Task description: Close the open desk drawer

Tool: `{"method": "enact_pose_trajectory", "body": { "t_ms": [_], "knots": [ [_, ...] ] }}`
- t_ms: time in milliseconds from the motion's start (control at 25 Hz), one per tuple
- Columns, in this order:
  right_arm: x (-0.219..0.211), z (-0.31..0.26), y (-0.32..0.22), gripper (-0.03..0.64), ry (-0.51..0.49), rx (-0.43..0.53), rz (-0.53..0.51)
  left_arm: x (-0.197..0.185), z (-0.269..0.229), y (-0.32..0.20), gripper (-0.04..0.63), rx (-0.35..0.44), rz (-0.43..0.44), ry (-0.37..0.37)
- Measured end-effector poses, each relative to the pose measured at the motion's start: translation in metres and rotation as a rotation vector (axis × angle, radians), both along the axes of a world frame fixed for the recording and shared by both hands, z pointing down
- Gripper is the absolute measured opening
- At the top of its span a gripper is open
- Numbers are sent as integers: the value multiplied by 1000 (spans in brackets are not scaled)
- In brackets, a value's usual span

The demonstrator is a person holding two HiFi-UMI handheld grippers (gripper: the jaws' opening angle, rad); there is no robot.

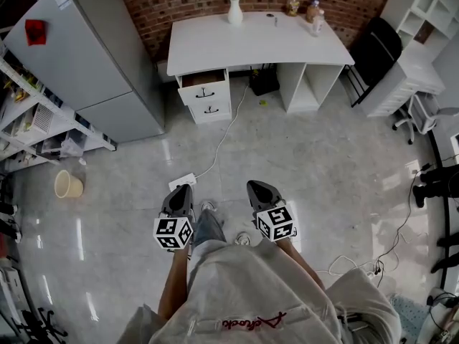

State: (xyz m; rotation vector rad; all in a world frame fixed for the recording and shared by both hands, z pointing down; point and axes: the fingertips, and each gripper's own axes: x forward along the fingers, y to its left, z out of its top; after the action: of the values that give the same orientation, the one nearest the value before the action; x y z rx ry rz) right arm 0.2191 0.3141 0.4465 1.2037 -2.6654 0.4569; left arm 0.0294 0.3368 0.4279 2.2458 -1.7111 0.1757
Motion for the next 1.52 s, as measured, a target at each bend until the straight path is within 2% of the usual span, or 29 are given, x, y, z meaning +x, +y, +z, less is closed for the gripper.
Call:
{"method": "enact_pose_trajectory", "body": {
  "t_ms": [320,800,1200,1520],
  "knots": [
    [-25,14,-51,17,43,-24,-11,-15,21,-57,12,-21,32,44],
    [-98,16,-174,18,105,-49,12,-86,27,-192,12,-41,84,82],
    [-166,0,-266,17,139,-44,16,-143,22,-282,12,-60,122,107],
    [-194,-9,-341,18,160,-26,57,-159,24,-349,12,-68,188,110]
  ]
}}
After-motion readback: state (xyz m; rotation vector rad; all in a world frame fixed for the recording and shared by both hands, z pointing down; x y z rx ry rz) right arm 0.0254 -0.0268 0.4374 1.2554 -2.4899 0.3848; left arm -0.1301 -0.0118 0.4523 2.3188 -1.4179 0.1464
